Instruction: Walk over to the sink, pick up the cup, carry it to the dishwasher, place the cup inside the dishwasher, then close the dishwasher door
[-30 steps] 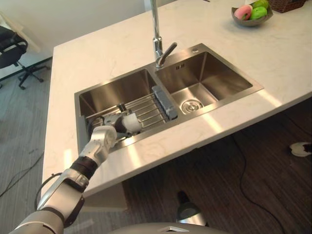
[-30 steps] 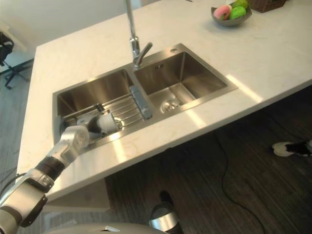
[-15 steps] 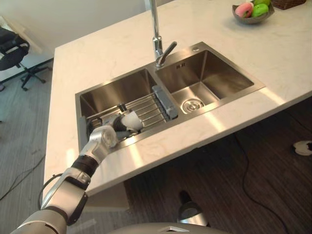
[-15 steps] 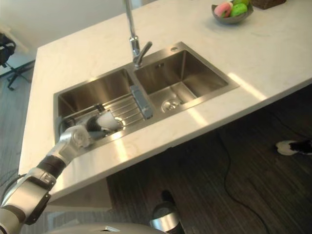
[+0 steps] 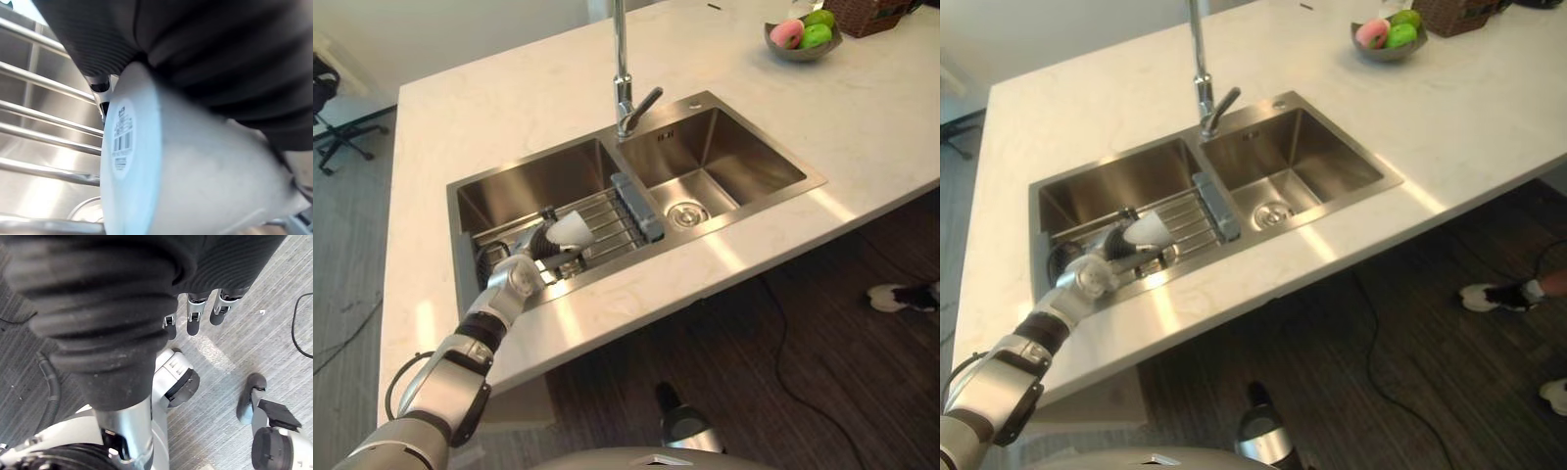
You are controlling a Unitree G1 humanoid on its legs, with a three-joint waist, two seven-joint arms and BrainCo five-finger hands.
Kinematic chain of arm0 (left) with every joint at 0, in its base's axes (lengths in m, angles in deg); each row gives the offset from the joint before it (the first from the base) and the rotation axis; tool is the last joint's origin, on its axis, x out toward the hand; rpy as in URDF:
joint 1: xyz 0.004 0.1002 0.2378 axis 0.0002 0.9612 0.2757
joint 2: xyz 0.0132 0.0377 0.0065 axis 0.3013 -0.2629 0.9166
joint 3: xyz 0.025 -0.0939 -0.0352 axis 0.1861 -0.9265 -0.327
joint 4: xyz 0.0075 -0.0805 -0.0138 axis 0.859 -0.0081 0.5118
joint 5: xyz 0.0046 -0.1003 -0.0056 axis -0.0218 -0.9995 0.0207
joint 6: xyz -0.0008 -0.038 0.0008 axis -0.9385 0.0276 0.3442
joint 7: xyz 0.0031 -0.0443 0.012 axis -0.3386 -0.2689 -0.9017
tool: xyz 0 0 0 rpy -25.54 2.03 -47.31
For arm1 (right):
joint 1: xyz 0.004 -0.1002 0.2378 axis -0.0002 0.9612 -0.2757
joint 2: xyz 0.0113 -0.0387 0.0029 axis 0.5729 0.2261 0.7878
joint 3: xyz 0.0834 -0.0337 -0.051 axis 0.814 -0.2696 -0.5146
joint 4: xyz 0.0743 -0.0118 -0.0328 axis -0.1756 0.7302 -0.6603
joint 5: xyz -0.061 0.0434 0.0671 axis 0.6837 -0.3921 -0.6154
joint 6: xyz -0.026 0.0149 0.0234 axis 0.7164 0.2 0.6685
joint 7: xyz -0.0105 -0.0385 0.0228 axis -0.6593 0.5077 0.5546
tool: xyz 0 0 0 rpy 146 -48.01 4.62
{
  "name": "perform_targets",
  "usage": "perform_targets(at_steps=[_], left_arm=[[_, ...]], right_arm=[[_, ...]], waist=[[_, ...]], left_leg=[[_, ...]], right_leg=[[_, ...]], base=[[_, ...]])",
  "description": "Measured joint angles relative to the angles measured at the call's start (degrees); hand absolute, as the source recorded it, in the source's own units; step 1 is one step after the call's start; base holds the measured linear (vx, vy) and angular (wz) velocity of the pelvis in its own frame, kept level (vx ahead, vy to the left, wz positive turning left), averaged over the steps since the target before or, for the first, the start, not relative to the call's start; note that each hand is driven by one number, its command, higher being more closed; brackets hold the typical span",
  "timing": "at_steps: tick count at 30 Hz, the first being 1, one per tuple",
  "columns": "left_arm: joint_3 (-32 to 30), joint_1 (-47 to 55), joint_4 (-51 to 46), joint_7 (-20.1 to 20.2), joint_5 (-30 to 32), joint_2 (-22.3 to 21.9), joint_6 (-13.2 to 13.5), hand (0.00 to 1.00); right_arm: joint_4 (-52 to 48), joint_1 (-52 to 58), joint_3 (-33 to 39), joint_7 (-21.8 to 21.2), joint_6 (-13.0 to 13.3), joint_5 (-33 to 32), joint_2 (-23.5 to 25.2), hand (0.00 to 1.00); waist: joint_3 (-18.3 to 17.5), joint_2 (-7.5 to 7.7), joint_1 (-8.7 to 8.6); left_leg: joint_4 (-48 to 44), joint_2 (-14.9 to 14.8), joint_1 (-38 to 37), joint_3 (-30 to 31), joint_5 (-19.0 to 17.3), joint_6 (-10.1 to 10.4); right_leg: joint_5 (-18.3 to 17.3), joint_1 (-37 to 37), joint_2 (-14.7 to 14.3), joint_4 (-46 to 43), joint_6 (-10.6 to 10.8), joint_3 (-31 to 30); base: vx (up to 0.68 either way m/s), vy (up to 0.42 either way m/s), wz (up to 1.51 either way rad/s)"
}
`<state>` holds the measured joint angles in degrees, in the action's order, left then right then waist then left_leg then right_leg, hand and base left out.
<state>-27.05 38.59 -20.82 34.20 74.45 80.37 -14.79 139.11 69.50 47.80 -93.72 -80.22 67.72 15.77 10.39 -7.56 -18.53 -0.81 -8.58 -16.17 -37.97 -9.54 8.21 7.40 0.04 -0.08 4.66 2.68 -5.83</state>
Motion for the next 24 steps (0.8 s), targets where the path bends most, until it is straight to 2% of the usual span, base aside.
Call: perform_targets(at_steps=[3,7,10,12,15,22,24], left_arm=[[0.0,-0.1,-0.7,-1.8,-4.3,-0.4,1.1,1.00],[0.4,0.7,-5.6,-1.9,-7.7,-0.9,0.9,1.00],[0.6,1.8,-11.2,-2.1,-11.7,-2.3,0.5,1.00],[1.9,4.1,-16.5,-1.9,-14.0,-4.0,0.9,1.00],[3.3,6.9,-18.3,-1.8,-16.1,-5.9,1.9,1.00],[2.9,8.4,-19.2,-3.3,-21.4,-6.8,2.6,1.00],[2.6,9.3,-23.3,-3.6,-26.4,-7.1,3.1,1.00]], right_arm=[[0.4,0.0,-0.3,0.4,0.1,0.0,1.2,0.00],[0.7,0.1,-0.4,1.5,-0.5,-0.1,2.0,0.00],[0.7,0.0,-0.2,1.7,-1.3,-0.7,2.0,0.00],[0.3,0.0,0.2,1.7,-1.5,-1.4,2.0,0.00],[0.2,0.0,0.3,1.7,-2.5,-2.4,1.9,0.00],[-0.8,0.8,0.5,1.7,-3.3,-2.5,2.1,0.00],[-1.5,1.2,1.8,1.7,-3.2,-2.6,2.1,0.00]], waist=[[0.2,0.56,-0.30],[0.7,1.25,-0.06],[0.7,1.24,0.94],[0.6,1.22,2.47],[0.4,1.74,4.22],[-1.6,2.96,4.39],[-2.0,3.38,5.05]], left_leg=[[0.1,-0.1,-0.6,0.0,-0.1,0.1],[0.3,-0.2,-0.8,0.5,-0.1,0.1],[0.7,-0.3,-1.1,2.5,0.2,-0.2],[1.0,-0.1,-0.8,4.6,0.5,-0.4],[1.1,0.1,-0.6,5.6,0.8,-0.7],[3.1,0.5,0.0,6.7,2.6,-0.7],[3.3,0.4,0.1,7.1,2.7,-0.7]], right_leg=[[0.1,-0.1,-0.3,0.0,-0.1,-0.5],[0.1,-0.5,-0.1,0.0,-0.1,0.3],[0.1,-1.8,0.5,0.0,-0.1,2.3],[0.0,-2.5,0.8,0.0,-0.1,4.3],[-0.5,-2.9,1.5,0.0,0.1,5.3],[-0.5,-2.0,2.1,0.0,0.0,6.8],[-0.4,-2.1,2.1,0.0,0.0,7.3]], base=[[-0.02,-0.036,-0.19],[-0.08,-0.033,0.07],[-0.07,-0.022,0.36],[-0.09,-0.051,0.45],[-0.10,-0.051,0.22],[-0.07,-0.048,0.08],[-0.04,-0.044,0.08]])
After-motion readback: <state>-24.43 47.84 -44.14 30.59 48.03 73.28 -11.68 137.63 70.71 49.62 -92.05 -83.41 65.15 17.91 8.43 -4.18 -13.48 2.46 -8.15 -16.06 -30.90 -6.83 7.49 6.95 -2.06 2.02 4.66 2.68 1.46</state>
